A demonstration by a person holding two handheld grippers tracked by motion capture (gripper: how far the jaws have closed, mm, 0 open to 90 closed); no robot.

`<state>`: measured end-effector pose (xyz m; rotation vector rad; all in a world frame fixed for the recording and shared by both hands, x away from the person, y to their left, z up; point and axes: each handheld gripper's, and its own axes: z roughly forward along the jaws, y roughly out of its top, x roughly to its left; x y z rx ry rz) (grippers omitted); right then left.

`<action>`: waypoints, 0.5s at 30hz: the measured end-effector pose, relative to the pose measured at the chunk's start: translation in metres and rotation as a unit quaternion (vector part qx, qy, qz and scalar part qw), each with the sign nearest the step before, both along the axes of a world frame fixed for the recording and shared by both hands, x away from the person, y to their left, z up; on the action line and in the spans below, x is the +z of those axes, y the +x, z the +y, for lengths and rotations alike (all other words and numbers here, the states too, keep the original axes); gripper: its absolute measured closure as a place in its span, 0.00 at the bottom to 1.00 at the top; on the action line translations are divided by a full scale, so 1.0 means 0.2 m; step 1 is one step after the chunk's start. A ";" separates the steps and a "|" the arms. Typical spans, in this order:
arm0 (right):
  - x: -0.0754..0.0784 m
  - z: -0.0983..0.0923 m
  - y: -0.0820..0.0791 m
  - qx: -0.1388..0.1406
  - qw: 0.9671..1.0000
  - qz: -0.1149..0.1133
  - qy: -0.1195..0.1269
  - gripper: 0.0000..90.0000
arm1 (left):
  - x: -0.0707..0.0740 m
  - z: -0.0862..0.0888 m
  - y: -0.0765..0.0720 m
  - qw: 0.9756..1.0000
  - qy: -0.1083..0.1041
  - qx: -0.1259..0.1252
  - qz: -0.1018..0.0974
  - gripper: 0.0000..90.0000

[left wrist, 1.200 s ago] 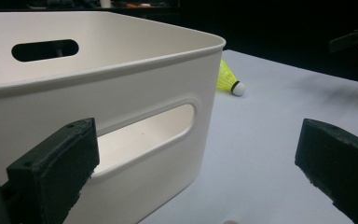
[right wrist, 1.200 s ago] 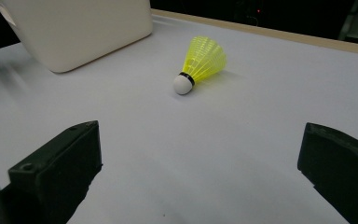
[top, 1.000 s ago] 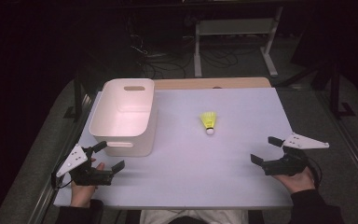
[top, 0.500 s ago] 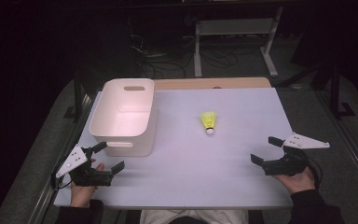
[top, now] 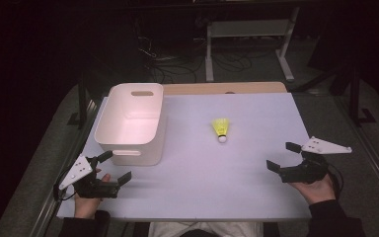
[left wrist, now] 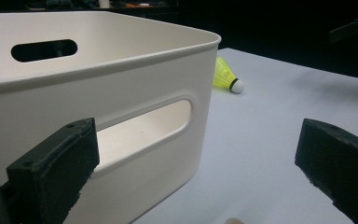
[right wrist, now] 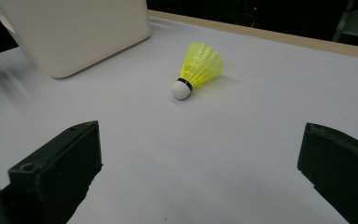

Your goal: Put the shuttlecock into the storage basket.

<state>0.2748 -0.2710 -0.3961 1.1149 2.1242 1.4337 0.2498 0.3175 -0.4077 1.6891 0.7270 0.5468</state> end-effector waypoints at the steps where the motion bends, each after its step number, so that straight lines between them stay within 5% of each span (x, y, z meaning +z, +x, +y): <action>1: 0.01 0.00 0.01 0.002 1.000 0.001 -0.002 0.00 | 0.00 0.00 0.00 1.000 0.000 0.002 0.001 0.00; 15: 0.08 0.07 0.11 0.023 0.999 0.009 -0.023 0.00 | -0.01 0.00 0.01 1.000 0.000 0.005 0.003 0.00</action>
